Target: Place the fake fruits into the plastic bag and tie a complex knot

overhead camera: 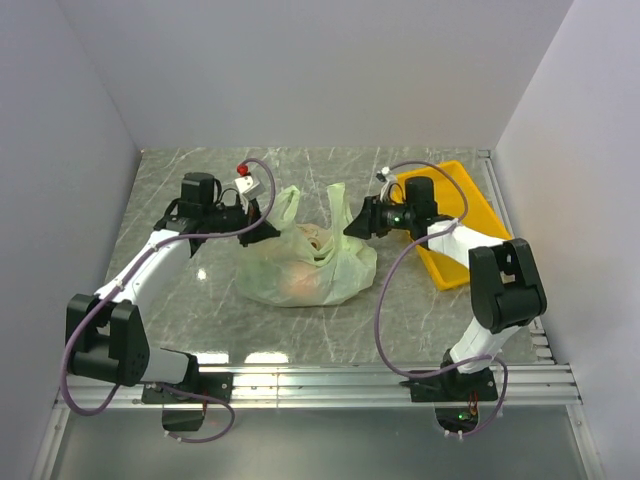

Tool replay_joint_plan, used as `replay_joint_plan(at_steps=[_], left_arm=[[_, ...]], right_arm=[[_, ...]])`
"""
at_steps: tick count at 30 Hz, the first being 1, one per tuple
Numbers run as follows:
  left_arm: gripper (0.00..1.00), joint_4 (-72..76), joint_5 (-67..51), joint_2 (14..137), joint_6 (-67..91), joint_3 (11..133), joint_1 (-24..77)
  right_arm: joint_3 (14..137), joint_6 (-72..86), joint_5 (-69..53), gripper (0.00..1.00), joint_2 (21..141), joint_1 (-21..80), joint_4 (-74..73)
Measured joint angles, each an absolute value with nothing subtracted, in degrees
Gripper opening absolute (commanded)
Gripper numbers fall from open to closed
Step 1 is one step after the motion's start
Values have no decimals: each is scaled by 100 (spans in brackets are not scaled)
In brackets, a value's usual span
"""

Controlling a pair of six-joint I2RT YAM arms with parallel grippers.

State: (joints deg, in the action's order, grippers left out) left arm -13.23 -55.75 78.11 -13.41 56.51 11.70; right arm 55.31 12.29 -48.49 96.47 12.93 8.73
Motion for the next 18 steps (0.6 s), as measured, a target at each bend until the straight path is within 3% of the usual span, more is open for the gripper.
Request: replay_joint_plan(at_steps=[2,5,6,18], left_arm=[[1,-1345,-5588,7817,-1380,5651,1170],[0,-1544,-5774,7828,-1588,5660,1170],[1,-1647,-5872,7839,-1708,5673,1170],[1,-2947,-6313,8722,-3371,6705,1981]], right_arm=[[5463,1175,-4869,32,9657,1398,1002],[5468,1170,-4895,6,9767,1522,1120],[5485,1149,-4899,3,9804,1557,1120],[6283,257,-5247,0,9741,2429,427]])
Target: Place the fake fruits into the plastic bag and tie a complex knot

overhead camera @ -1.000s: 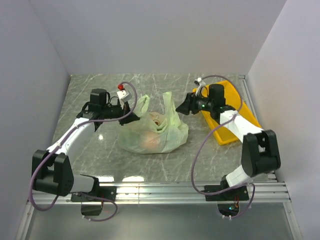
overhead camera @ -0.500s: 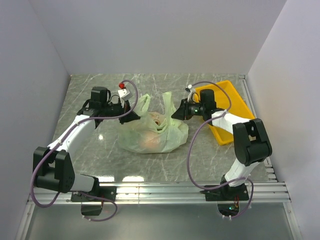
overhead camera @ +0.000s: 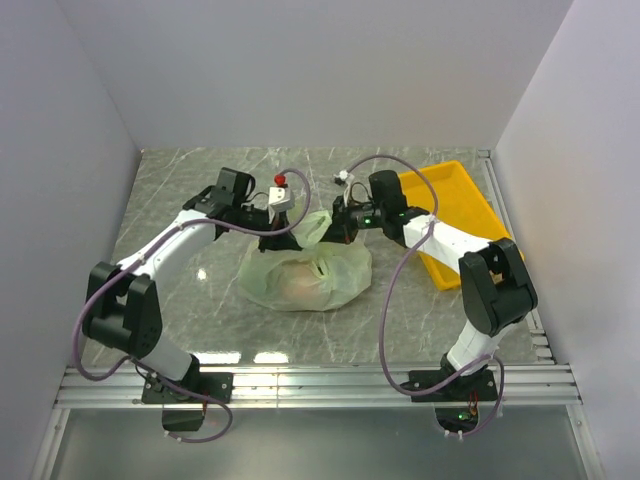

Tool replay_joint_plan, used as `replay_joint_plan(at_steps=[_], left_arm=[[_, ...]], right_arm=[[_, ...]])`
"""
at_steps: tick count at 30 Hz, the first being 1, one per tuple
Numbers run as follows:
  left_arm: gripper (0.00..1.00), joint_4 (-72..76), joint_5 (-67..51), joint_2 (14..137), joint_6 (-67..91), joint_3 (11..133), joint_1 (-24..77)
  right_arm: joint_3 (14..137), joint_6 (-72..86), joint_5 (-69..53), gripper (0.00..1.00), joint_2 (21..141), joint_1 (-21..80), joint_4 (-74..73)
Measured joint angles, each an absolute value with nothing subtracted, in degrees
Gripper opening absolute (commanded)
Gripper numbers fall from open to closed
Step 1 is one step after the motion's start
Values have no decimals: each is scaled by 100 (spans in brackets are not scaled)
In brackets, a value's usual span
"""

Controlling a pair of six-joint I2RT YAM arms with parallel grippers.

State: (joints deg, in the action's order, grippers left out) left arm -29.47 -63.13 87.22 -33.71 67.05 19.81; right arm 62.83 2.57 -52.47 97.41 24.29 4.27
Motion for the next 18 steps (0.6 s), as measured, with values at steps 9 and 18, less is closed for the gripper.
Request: replay_joint_plan(at_steps=[9,18], left_arm=[[1,-2963,-6217,9203,-3548,6847,2051],[1,-2580,-6182,9273,-3288,6849,2051]], right_arm=[[6302,-445,-5782,32,9577,2598,-244],[6302,-484,-6259,69,9504,2600,-255]])
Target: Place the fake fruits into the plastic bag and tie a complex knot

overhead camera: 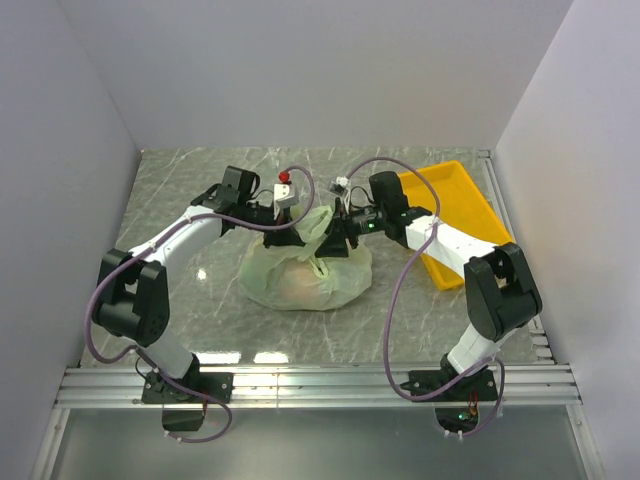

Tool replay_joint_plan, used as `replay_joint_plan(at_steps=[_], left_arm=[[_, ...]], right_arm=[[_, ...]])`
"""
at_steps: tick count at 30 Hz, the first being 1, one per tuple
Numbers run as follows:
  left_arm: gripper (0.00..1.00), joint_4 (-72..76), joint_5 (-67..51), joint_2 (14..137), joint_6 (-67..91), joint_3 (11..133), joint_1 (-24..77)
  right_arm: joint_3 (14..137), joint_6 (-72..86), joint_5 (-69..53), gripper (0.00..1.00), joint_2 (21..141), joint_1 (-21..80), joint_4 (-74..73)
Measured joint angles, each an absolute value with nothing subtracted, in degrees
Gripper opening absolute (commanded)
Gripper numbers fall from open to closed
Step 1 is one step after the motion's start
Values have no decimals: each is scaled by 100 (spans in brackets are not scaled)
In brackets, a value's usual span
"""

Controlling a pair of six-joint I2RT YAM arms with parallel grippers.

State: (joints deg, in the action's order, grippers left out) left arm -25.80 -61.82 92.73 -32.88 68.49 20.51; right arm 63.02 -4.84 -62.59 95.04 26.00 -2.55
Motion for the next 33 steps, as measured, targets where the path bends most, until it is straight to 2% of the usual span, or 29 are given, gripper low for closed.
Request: replay_joint_plan(at_steps=[6,9,12,14,15,16,18,19,25,28,33], left_arm=[[2,-2327,-6180,9489,-2958,6888,2075],[3,-2410,-6180,9583,-3011,6965,2156],[5,-2515,-6182,9596,-3100,7006,2241],[11,-2565,-6184,9596,-3127,7026,2259],[13,-2628,-6182,9596,-3164,7048,2259],[20,-2707,-6176,9596,-3214,7076,2259],[27,-3017,-6160,9596,-3326,7225,2235],[34,-3170,-6163,9592,-3387,7323,2204],[53,-3535,-6084,8984,-2930,7686,1420],[55,-3361,-5728,8412,-2397,7885,978],[59,-2882,-5367,7738,-1909,7787,1013]], right_arm=[[6302,-113,-6281,68,9504,2637,215],[6302,150,-6243,60,9504,2639,495],[6302,270,-6222,29,9513,2639,637],[6307,266,-6191,15,9550,2639,644],[6307,266,-6171,5,9579,2639,642],[6309,226,-6147,0,9607,2639,642],[6309,196,-6088,0,9636,2639,600],[6309,185,-6071,0,9636,2639,589],[6311,-38,-6020,0,9633,2637,475],[6311,-176,-6010,0,9614,2637,425],[6311,-510,-6012,0,9511,2637,233]])
